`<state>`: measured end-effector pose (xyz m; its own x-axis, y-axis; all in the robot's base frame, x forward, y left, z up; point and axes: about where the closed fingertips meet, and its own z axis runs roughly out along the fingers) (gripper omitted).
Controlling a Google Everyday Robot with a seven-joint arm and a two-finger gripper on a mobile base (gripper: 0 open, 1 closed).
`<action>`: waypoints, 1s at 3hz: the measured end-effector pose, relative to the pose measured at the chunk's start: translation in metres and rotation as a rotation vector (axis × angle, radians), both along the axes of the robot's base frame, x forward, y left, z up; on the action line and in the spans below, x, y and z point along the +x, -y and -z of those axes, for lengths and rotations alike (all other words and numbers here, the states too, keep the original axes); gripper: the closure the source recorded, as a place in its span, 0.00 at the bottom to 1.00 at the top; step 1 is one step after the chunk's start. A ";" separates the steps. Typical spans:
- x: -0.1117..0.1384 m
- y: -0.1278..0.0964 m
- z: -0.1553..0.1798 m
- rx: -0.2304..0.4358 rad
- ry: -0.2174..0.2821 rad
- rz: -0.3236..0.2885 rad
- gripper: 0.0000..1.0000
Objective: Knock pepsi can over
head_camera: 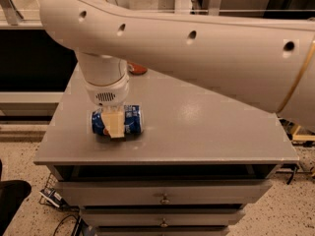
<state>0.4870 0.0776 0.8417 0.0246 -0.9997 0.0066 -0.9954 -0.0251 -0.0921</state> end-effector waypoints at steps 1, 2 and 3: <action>0.000 0.000 0.000 0.002 0.002 0.000 0.58; 0.000 0.000 0.001 0.003 0.003 0.000 0.36; 0.000 -0.001 0.001 0.004 0.004 -0.001 0.12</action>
Offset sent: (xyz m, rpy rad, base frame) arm 0.0001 0.0002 -0.0004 0.0013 -0.0014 0.0001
